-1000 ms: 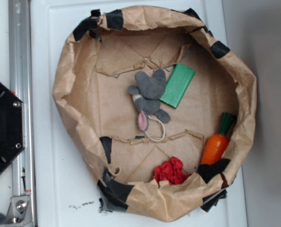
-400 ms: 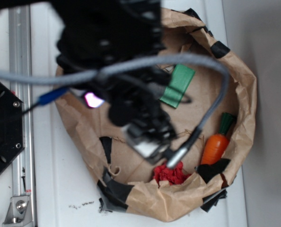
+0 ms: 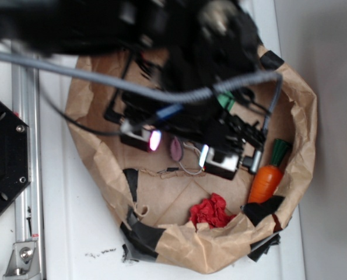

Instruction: Grab the red paper.

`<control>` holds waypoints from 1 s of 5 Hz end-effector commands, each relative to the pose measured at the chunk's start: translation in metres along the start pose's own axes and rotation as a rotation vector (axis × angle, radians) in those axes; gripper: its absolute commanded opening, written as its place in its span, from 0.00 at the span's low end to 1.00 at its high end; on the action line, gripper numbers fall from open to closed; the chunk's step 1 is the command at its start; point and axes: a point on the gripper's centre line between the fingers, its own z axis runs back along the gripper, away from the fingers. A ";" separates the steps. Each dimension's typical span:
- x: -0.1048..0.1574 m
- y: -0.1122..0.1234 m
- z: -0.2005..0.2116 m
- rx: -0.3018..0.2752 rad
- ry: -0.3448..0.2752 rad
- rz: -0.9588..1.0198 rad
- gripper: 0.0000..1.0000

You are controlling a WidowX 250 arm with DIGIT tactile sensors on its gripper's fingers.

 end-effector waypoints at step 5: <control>-0.045 -0.025 -0.105 0.027 0.321 0.161 0.89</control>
